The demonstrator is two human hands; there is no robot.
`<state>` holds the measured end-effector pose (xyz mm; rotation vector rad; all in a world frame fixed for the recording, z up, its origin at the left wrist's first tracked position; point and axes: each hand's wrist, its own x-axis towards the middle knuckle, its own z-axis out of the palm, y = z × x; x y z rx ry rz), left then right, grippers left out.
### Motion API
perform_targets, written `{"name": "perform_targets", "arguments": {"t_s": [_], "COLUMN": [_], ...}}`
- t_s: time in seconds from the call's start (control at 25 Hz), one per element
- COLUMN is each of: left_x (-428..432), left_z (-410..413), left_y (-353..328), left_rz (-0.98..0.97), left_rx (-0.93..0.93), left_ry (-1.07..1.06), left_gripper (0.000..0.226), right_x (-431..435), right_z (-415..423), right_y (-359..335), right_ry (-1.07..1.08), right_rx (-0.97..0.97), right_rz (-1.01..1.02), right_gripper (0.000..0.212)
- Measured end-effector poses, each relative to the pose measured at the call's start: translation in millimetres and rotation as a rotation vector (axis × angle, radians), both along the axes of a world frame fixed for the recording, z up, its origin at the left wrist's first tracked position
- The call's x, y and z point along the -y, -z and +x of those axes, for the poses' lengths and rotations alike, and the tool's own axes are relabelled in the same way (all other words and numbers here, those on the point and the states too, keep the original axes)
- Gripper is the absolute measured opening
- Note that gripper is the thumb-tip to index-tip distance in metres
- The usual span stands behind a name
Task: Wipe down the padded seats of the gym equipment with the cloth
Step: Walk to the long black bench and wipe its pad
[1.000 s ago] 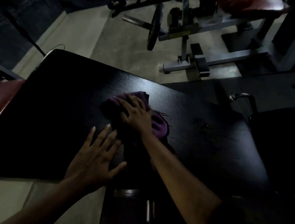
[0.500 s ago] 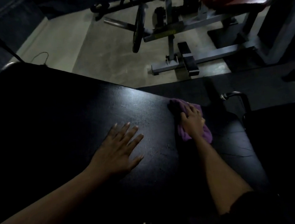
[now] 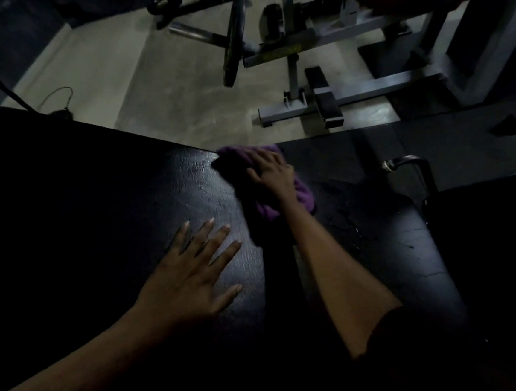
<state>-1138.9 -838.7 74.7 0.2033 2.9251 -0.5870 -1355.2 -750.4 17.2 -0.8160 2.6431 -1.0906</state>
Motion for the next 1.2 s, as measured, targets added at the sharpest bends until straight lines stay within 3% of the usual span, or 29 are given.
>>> {"name": "perform_targets", "arguments": {"t_s": [0.16,0.36,0.52,0.6,0.68,0.8,1.04,1.2], "left_x": [0,0,-1,-1,-4,-6,-57,-84], "left_z": [1,0,1,-2,-1,7,15,8], "left_y": [2,6,2,1,-6,-13,14,34], "left_rz": [-0.001,0.006,0.006,-0.003,0.013,0.048,0.195,0.172], "left_rx": [-0.024,-0.053,-0.043,-0.038,-0.012,-0.021,-0.062,-0.013], "left_ry": [0.01,-0.002,-0.023,-0.03,-0.026,-0.045,-0.022,0.005], "left_gripper": [0.076,0.076,0.077,0.071,0.066,0.068,0.07,0.073], "right_x": [-66,-138,-150,-125,-90,-62,-135,-184], "right_z": [-28,-5,36,82,153,237,218,195], "right_y": [61,103,63,16,-25,-35,34,69], "right_ry": [0.281,0.54,0.7,0.649,0.582,0.36,0.344,0.396], "right_rx": [0.065,0.179,0.327,0.292,0.179,0.08,-0.007,0.095], "right_rz": [0.015,0.063,-0.077,-0.232,-0.211,-0.131,-0.008,0.047], "right_gripper": [0.046,0.046,0.042,0.037,0.038,0.063,0.052,0.067]}}
